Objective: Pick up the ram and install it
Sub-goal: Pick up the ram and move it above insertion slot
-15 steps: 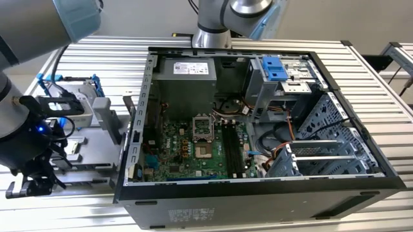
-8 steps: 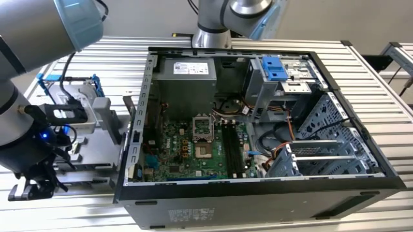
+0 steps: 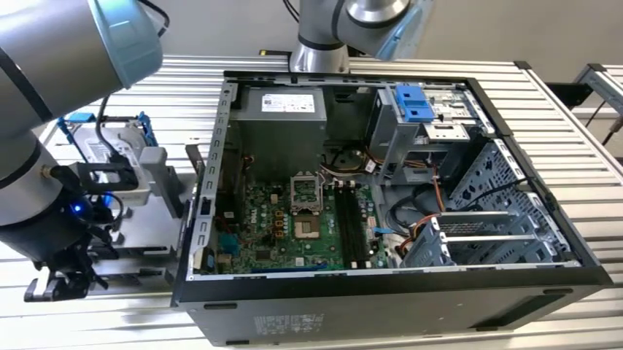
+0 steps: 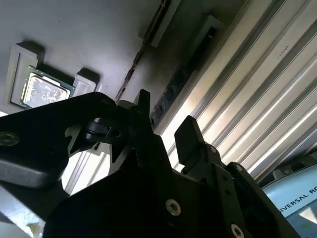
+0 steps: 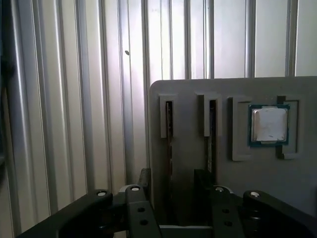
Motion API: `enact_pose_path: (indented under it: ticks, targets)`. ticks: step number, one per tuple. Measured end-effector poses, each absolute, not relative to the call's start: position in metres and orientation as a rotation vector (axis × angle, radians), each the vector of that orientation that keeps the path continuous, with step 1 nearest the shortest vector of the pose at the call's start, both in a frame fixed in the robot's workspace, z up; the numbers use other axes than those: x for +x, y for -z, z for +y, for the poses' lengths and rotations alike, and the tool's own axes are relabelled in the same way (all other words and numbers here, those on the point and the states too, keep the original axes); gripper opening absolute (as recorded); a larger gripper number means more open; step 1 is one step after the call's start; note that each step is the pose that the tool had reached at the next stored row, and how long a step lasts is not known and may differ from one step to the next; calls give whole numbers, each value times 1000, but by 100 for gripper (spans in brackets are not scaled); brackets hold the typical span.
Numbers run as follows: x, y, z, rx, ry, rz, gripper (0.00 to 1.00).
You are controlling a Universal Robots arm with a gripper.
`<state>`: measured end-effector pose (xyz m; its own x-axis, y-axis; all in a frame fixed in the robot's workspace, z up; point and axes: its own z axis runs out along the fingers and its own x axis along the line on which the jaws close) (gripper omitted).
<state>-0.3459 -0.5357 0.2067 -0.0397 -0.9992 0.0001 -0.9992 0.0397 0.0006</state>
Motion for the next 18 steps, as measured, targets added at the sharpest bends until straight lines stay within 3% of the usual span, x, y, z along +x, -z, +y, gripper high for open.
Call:
enact_pose_path:
  ticks: [18]
  targets:
    - [-345,-194,-540,2175,3,-2264,100]
